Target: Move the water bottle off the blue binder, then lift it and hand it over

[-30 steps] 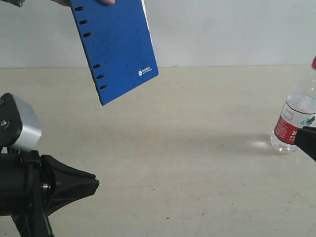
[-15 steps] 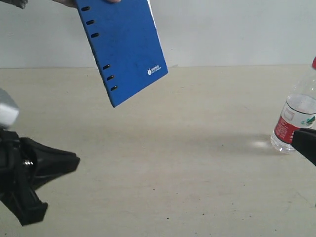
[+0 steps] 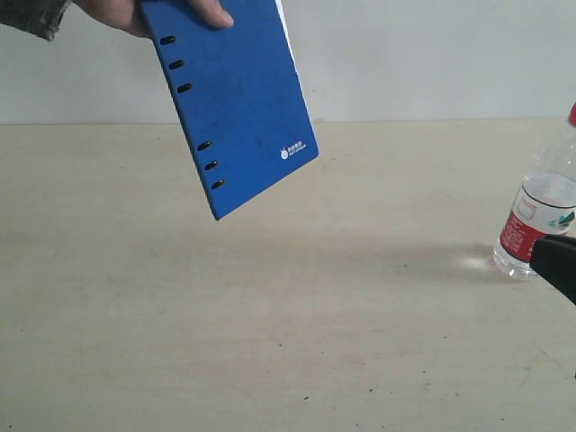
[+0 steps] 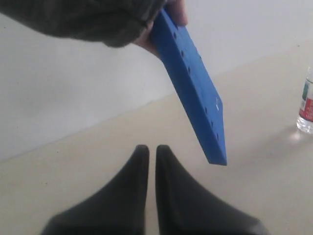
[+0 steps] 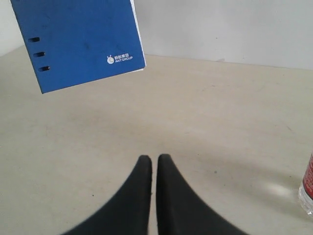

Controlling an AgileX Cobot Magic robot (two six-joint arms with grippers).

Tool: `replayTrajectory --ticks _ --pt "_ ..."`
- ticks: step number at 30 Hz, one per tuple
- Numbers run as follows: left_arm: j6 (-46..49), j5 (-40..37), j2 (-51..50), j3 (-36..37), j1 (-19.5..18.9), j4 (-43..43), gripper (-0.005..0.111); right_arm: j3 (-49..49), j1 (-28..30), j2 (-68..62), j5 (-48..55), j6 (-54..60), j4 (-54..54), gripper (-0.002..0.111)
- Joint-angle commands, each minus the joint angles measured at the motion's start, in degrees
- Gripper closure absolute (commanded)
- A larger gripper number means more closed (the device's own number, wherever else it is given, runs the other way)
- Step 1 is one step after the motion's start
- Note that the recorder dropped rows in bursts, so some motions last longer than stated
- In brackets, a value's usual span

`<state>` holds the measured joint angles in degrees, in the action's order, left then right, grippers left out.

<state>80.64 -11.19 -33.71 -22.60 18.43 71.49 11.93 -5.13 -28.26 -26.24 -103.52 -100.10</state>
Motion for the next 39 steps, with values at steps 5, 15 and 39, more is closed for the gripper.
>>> replayTrajectory --ticks 5,15,39 --pt "-0.4 0.6 6.1 0.1 -0.2 0.0 0.102 -0.1 0.0 0.2 0.1 0.3 0.2 0.109" --pt "-0.4 1.2 7.3 0.1 -4.8 0.0 0.102 -0.1 0.0 0.2 -8.7 0.1 0.2 0.109" --pt "-5.4 -12.5 22.1 10.5 -18.2 0.7 0.102 -0.1 0.0 0.2 -10.9 0.2 0.2 0.109"
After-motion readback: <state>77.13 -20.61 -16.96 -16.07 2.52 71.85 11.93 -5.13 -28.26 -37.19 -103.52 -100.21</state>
